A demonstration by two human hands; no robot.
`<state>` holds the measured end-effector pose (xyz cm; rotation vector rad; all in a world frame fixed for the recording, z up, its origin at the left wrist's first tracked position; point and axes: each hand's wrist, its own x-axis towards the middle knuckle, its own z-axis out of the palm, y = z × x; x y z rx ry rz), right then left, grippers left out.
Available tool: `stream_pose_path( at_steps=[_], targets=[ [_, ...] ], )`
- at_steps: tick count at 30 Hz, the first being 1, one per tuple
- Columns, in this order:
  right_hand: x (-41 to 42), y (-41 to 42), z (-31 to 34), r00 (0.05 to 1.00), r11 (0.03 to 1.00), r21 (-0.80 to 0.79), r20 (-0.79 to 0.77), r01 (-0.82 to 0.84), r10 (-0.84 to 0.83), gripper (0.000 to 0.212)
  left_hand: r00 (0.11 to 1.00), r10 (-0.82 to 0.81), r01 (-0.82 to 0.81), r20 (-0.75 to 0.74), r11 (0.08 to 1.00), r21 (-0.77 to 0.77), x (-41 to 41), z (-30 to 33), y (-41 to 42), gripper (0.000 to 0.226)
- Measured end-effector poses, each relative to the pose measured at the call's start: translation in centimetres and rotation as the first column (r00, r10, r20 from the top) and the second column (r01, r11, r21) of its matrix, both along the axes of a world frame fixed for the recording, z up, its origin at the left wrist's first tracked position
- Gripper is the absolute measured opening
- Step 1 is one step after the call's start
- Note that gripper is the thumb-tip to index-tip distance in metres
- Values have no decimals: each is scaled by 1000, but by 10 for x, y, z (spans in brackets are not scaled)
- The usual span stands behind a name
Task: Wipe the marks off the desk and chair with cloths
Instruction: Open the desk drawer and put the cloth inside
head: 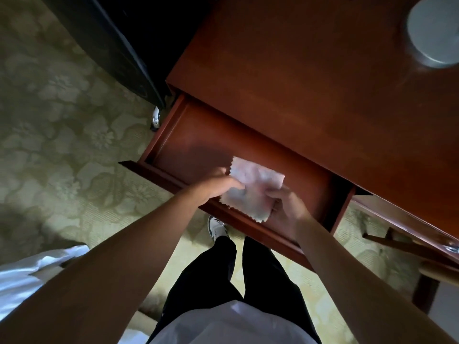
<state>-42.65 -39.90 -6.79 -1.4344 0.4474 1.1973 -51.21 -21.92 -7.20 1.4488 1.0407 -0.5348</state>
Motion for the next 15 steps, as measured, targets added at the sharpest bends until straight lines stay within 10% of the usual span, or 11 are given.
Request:
stream_pose_path(
  at_steps=[11, 15],
  targets=[
    [-33, 79, -15, 930, 937, -17, 115, -348, 348, 51, 997, -68, 73, -30, 821, 567, -23, 4, 81, 37],
    [-51, 104, -12, 715, 764, -174, 272, -622, 644, 71, 981, -163, 191, -107, 682, 706, -45, -1, 105, 73]
  ],
)
